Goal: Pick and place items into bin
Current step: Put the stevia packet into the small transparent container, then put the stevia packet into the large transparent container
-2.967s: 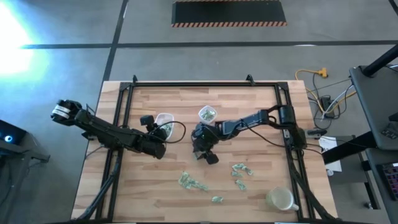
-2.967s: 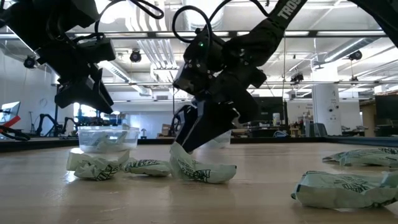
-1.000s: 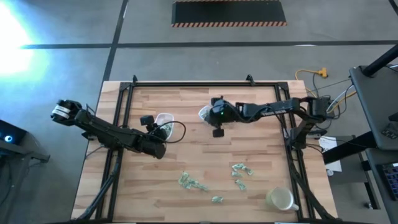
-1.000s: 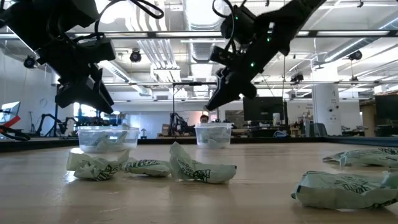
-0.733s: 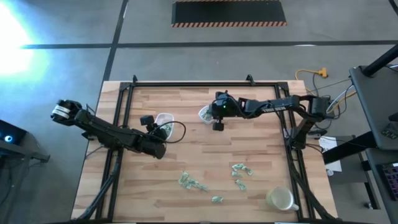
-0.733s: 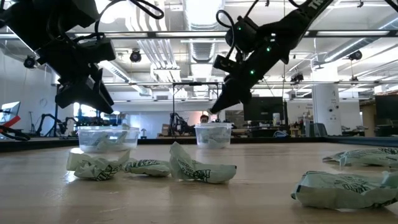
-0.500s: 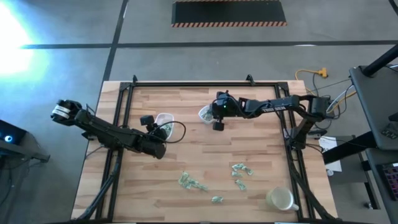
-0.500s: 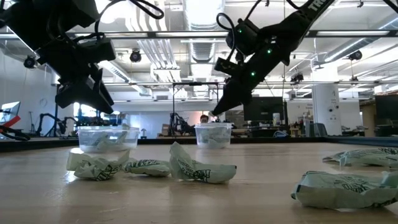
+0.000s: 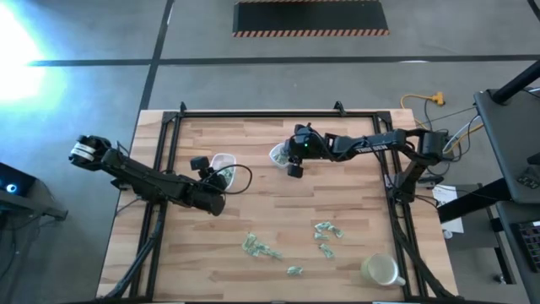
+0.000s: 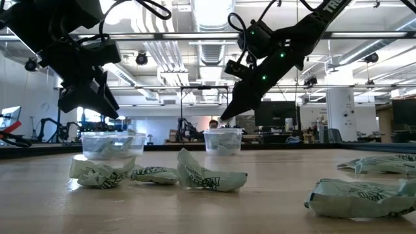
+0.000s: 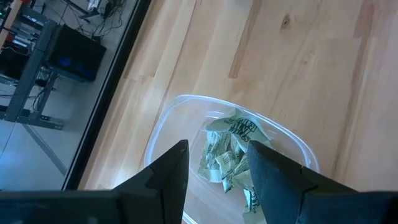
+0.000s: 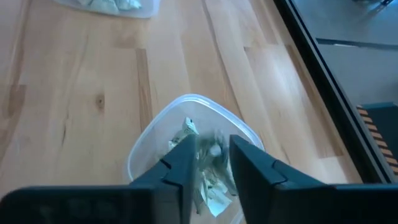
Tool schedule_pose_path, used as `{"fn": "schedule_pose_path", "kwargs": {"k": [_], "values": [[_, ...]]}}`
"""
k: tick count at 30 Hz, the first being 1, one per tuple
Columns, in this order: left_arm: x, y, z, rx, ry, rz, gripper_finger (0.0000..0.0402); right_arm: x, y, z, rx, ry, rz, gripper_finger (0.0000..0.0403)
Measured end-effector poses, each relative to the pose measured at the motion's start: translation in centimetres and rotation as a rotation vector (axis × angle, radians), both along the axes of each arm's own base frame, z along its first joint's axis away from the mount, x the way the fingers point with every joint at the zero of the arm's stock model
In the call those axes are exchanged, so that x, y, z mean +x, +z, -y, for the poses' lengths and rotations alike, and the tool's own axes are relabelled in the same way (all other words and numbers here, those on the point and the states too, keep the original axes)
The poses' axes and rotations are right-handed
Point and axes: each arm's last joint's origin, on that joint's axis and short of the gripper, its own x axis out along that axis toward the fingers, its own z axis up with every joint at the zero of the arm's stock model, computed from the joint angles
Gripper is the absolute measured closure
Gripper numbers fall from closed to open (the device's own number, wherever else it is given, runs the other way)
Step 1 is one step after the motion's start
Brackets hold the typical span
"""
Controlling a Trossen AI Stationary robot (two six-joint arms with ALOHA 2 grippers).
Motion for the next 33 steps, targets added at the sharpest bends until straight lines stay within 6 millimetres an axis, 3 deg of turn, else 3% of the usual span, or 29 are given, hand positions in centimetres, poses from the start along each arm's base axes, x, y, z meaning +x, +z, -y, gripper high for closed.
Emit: {"fn": "schedule_pose_path", "kwargs": {"k": [6, 11, 21, 33], "values": [[0.0, 0.0, 0.0, -0.002, 0.000, 0.005, 0.0253, 0.0, 0.0, 0.0, -0.002, 0.000, 0.003, 0.0253], [0.1, 0.0, 0.0, 0.001, -0.004, 0.002, 0.0253, -0.2, 0.8, -0.1, -0.013, 0.005, 0.014, 0.0228], [0.4, 0.0, 0.3, -0.080, -0.044, 0.021, 0.0253, -1.4, 4.2, -3.3, -0.031, 0.109, 0.041, 0.0234], [2.3, 0.8, 2.1, -0.382, -0.396, 0.090, 0.0253, -2.3, 5.4, -6.3, -0.041, 0.214, 0.005, 0.0254]]}}
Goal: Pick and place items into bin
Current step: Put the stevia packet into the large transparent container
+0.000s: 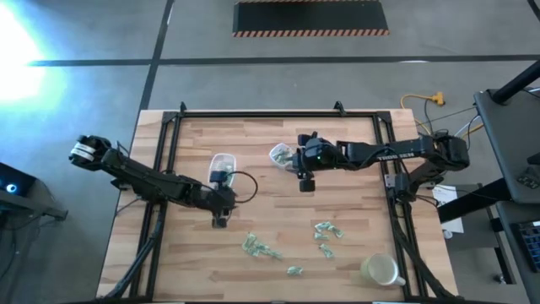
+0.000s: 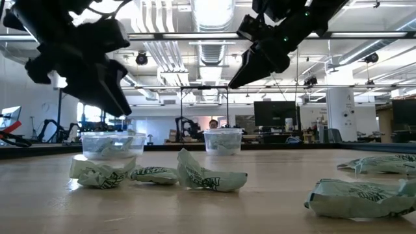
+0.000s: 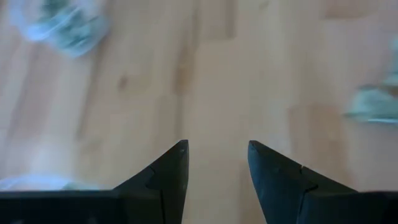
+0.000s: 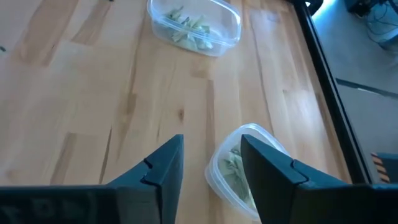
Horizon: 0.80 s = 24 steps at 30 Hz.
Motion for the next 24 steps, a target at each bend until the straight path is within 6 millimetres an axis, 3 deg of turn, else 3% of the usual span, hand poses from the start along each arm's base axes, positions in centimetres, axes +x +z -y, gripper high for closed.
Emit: {"fn": "schedule_pose_path", "kwargs": {"k": [11, 16, 24], "values": [[1.1, 0.0, 2.7, -0.103, -0.292, 0.108, 0.0253, -0.1, -0.1, -0.1, 0.006, -0.001, -0.015, 0.0253], [2.0, -1.5, 3.8, -0.133, -0.398, 0.089, 0.0253, -0.1, -0.2, -0.1, 0.012, -0.005, -0.024, 0.0252], [3.4, -4.1, 4.4, -0.145, -0.415, 0.005, 0.0253, -0.3, -0.3, -0.2, 0.023, -0.011, -0.043, 0.0255]]}}
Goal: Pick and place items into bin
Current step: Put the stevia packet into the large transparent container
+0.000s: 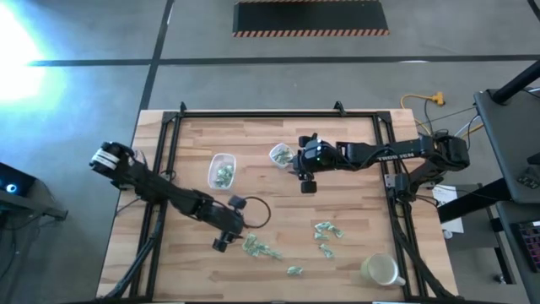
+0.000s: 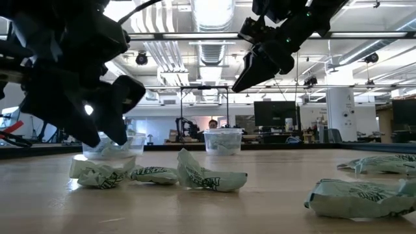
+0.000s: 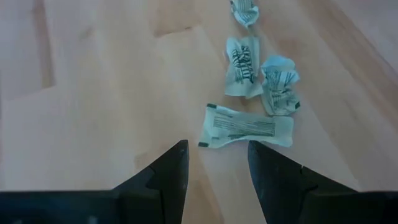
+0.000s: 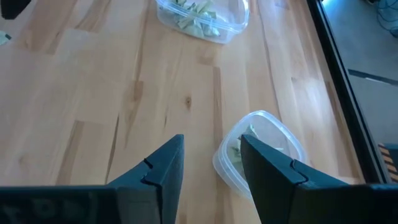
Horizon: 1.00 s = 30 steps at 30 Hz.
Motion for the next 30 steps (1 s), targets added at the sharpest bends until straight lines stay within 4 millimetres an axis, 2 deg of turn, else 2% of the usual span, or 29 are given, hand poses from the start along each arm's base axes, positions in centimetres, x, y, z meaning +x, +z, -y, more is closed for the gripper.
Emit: {"fn": "schedule_pose_path", "kwargs": {"k": [10, 30], "values": [[1.2, -0.1, 0.7, -0.051, -0.054, -0.012, 0.0253, 0.0, 0.0, 0.0, 0.005, -0.003, -0.005, 0.0261], [1.8, -2.7, 1.0, -0.064, -0.076, -0.060, 0.0253, -0.1, -0.1, 0.0, 0.008, -0.005, -0.019, 0.0269]]}}
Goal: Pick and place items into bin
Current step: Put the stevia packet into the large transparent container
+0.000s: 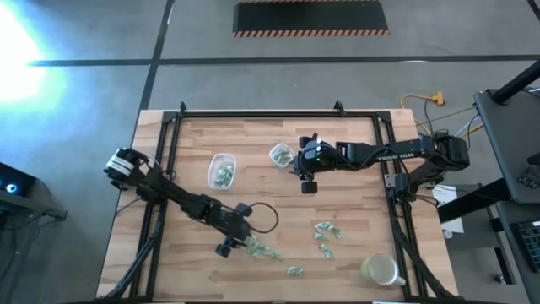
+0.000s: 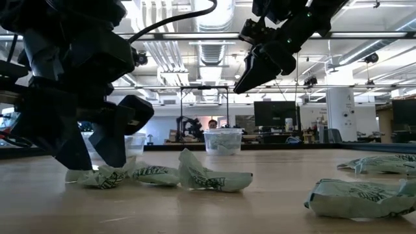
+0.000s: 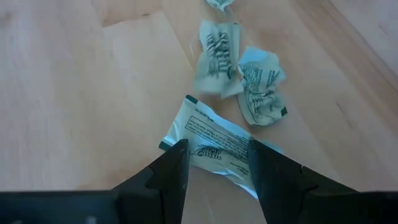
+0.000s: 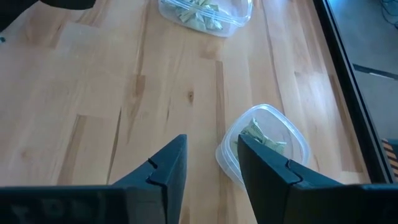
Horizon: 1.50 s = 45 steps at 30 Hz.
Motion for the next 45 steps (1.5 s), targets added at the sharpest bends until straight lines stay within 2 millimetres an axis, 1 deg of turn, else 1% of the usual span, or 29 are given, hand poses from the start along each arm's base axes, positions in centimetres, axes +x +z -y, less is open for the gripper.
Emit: {"fn": "schedule_pose_path", "kwargs": {"k": [8, 11, 14, 24, 26, 29, 36, 41, 45], "values": [[0.1, -0.2, -0.1, 0.003, 0.004, -0.007, 0.0254, 0.0, 0.0, 0.0, 0.000, 0.000, 0.000, 0.0274], [0.1, -0.3, -0.1, 0.004, 0.005, -0.010, 0.0263, 0.0, 0.0, 0.0, 0.000, 0.000, 0.000, 0.0276], [0.0, -0.4, -0.2, 0.008, 0.007, -0.015, 0.0284, 0.0, 0.0, 0.0, 0.000, 0.000, 0.000, 0.0274], [0.0, -0.1, -0.2, 0.038, -0.033, 0.001, 0.0385, 0.0, 0.0, 0.0, 0.000, 0.000, 0.000, 0.0279], [0.0, 0.2, -0.3, 0.055, -0.042, 0.015, 0.0397, 0.0, 0.0, 0.0, 0.000, 0.000, 0.000, 0.0280], [-0.1, 0.7, -0.4, 0.073, -0.027, 0.035, 0.0398, 0.0, 0.0, 0.0, 0.000, 0.000, 0.000, 0.0280], [-0.5, 3.1, -1.1, 0.171, 0.100, 0.131, 0.0396, 0.0, 0.0, 0.0, 0.000, 0.000, 0.000, 0.0282], [-1.5, 4.9, -2.1, 0.314, 0.261, 0.175, 0.0396, 0.0, 0.0, 0.0, 0.000, 0.000, 0.000, 0.0280], [-2.7, 5.7, -3.2, 0.436, 0.406, 0.194, 0.0396, 0.0, 0.0, 0.0, 0.000, 0.000, 0.000, 0.0285]]}}
